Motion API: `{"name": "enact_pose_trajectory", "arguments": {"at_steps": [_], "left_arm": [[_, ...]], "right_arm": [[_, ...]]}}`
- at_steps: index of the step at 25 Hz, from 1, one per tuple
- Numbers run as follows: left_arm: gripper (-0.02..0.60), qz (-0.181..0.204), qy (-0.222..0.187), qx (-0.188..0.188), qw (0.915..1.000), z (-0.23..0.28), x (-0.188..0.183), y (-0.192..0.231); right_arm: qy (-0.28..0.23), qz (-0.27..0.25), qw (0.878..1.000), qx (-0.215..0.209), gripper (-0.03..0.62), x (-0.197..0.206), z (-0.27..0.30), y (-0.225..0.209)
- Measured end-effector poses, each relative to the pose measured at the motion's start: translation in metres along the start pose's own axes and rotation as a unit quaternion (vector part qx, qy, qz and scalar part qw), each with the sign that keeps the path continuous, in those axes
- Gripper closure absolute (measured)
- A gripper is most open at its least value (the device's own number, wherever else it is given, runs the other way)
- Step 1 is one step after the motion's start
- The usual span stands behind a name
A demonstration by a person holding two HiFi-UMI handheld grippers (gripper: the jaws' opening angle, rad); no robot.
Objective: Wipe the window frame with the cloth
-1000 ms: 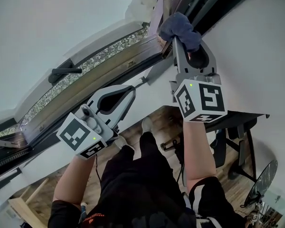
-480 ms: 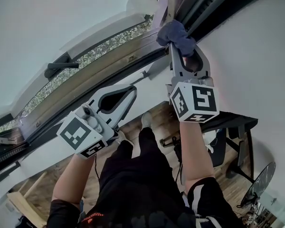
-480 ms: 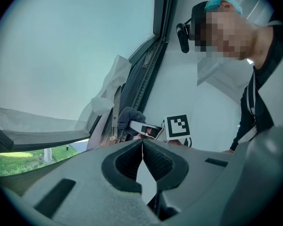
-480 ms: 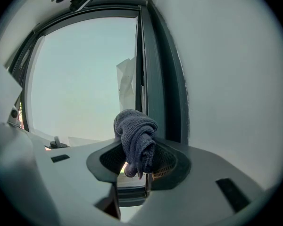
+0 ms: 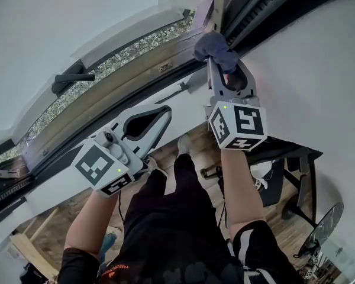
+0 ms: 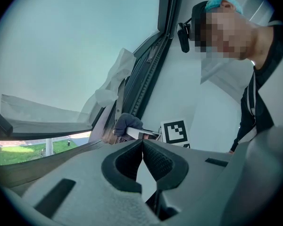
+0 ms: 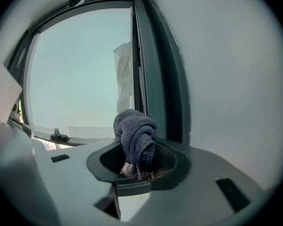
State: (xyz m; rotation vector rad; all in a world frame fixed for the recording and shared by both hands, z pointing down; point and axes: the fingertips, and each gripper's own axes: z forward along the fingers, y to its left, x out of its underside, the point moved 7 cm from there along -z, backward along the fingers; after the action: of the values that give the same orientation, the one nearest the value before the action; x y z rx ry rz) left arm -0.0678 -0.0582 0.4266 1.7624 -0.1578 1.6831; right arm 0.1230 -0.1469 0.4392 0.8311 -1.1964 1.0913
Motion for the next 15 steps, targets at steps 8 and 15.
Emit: {"name": "enact_pose_trajectory", "arguments": {"at_steps": [8, 15], "left_arm": [[0.560, -0.006, 0.004, -0.002, 1.0000, 0.003, 0.004, 0.001], [0.561, -0.005, 0.002, -0.003, 1.0000, 0.000, -0.001, -0.002]], "right_arm": [[0.027, 0.022, 0.999, -0.003, 0.465, 0.024, 0.007, -0.003], [0.054, 0.027, 0.998, 0.003, 0.465, 0.043, 0.009, -0.007]]}}
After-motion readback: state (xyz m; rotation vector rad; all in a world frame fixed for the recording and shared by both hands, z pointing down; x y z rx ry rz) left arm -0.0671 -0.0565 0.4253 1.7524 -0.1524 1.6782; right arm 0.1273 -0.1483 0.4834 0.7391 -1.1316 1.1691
